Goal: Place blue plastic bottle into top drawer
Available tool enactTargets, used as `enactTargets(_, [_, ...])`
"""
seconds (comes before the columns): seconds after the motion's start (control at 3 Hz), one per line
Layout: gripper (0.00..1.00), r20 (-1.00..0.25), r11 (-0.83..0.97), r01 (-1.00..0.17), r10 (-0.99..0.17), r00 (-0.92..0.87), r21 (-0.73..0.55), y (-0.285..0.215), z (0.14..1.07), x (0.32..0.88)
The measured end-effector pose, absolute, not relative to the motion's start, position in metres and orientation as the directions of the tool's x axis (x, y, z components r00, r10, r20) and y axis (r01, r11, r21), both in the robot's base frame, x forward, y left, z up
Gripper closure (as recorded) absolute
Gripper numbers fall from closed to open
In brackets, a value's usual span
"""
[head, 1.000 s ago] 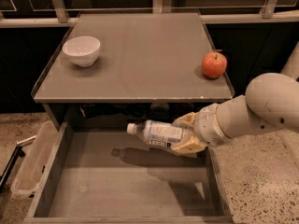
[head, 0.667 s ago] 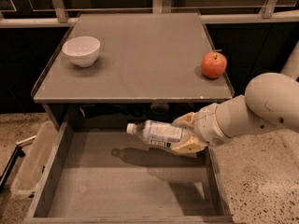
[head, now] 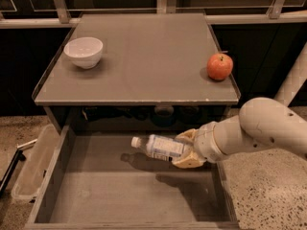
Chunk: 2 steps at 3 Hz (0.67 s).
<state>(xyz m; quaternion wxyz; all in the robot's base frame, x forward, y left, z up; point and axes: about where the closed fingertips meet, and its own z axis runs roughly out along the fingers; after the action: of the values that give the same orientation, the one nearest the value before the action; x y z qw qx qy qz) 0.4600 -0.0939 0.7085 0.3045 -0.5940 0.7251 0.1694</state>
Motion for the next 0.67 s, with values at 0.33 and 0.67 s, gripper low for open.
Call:
enactTargets(0.33, [1.00,-0.663,0.276,-0.955,-0.735,-0.140,-0.104,-0.095,0.670,0.463])
enactTargets(0.67, [1.00,-0.690,0.309,-0.947,-0.705,-0.167,-0.086,-0.088,0.636,0.466])
